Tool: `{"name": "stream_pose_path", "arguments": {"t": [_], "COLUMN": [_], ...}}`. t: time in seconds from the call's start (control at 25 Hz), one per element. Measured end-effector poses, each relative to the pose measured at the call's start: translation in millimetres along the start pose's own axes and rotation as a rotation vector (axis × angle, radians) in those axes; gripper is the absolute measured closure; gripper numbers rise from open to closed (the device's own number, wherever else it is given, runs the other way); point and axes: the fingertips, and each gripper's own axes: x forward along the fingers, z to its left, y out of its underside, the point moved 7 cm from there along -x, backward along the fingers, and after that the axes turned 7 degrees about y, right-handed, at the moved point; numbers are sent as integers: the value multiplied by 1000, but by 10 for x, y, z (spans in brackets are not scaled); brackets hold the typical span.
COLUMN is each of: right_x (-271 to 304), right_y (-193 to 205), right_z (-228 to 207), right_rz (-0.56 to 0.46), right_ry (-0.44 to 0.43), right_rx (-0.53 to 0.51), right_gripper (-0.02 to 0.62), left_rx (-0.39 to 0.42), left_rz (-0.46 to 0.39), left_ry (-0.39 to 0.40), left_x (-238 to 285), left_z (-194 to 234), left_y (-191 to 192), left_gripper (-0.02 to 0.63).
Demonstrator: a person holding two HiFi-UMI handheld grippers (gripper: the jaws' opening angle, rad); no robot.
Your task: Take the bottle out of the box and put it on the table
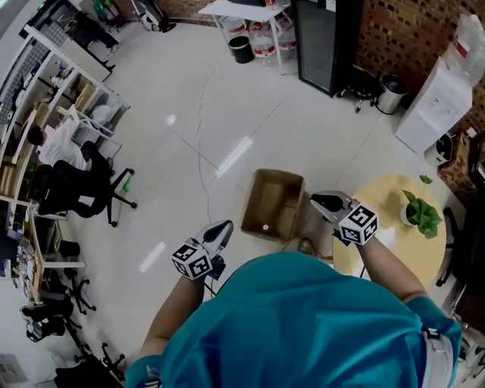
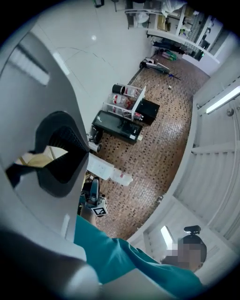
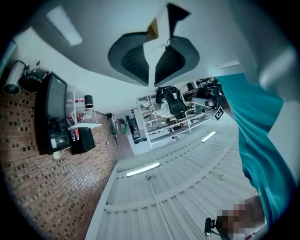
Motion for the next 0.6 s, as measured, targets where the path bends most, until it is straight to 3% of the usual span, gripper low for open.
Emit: {"name": "stream_pose_path", "arguments": {"t": [0.2, 0.4, 0.6], "right_x": [648, 1581, 2391], "right_y": [21, 71, 697], "right_z": [-768, -1434, -1675], "right_rz": [95, 239, 351], "right_ry": [-56, -29, 45], "right_rx": [6, 100, 165], "right_gripper": [538, 523, 511], "left_rx": [-66, -142, -140], "left_rz": [173, 386, 549], "left_ry": [-68, -50, 5], "left_x": [656, 1162, 1370], "left_z": [640, 1688, 2625], "left_y": [18, -25, 459], "left_gripper": [604, 604, 604]}}
